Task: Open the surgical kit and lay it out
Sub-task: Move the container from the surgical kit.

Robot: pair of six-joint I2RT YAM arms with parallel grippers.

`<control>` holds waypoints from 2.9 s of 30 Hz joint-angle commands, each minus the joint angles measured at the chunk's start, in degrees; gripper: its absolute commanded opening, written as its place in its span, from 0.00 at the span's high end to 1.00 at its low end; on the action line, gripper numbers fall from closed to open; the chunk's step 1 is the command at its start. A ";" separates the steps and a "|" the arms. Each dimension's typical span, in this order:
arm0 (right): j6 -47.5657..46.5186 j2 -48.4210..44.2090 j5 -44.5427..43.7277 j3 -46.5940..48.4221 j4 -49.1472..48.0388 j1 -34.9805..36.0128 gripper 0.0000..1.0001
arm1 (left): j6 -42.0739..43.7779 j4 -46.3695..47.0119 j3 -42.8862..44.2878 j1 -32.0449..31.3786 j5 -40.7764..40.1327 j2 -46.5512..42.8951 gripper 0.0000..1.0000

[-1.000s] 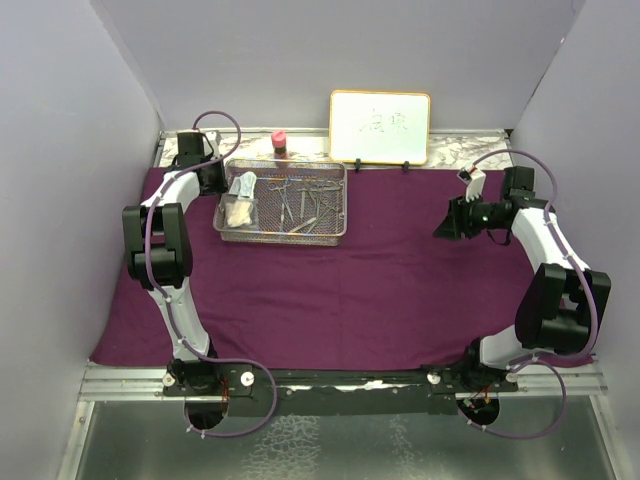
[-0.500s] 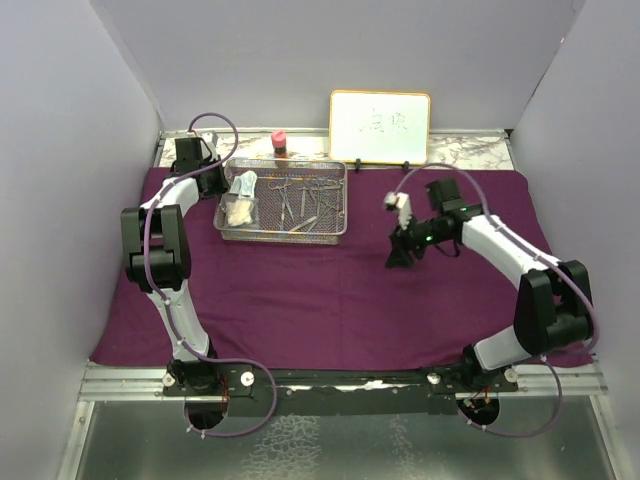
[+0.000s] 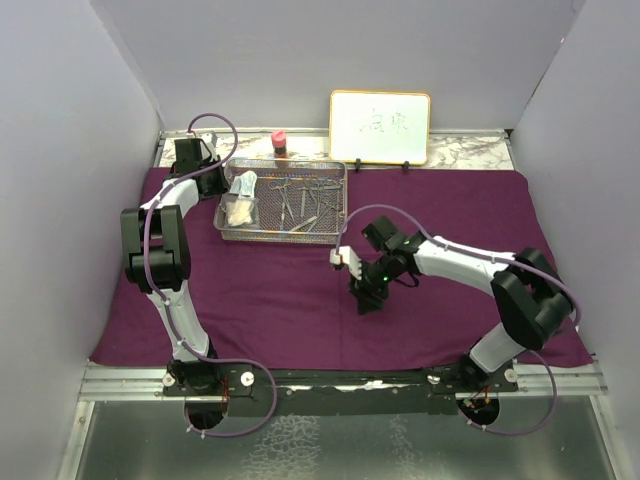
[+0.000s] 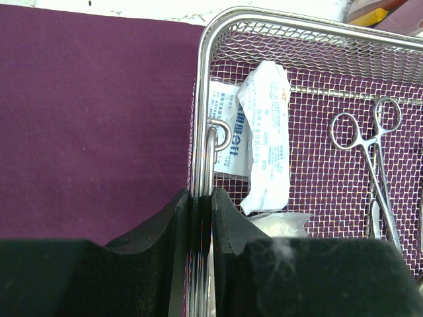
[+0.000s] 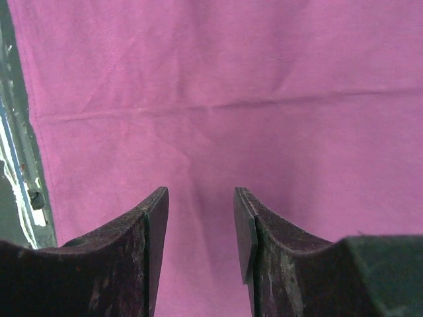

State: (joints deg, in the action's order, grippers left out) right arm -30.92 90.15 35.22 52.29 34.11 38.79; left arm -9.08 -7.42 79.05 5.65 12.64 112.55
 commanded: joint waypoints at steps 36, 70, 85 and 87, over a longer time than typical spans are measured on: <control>-10.53 1.18 2.83 0.27 15.66 11.31 0.64 | 6.64 -1.65 0.39 0.99 -6.04 -4.04 0.45; -4.62 12.76 4.04 4.89 3.27 14.12 0.71 | 9.61 1.54 -4.20 1.03 -4.57 -13.03 0.34; -6.58 13.02 5.76 1.14 6.53 18.15 0.73 | 12.44 0.68 -4.57 1.03 -6.01 -16.83 0.34; -7.06 12.84 5.59 0.67 6.65 19.10 0.73 | 12.51 0.41 -4.67 1.02 -5.72 -16.92 0.34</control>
State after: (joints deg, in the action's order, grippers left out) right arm -36.01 101.78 42.76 56.42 35.64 55.24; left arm 2.26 -7.07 74.98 6.33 7.81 98.39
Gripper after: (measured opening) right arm 0.271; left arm 0.662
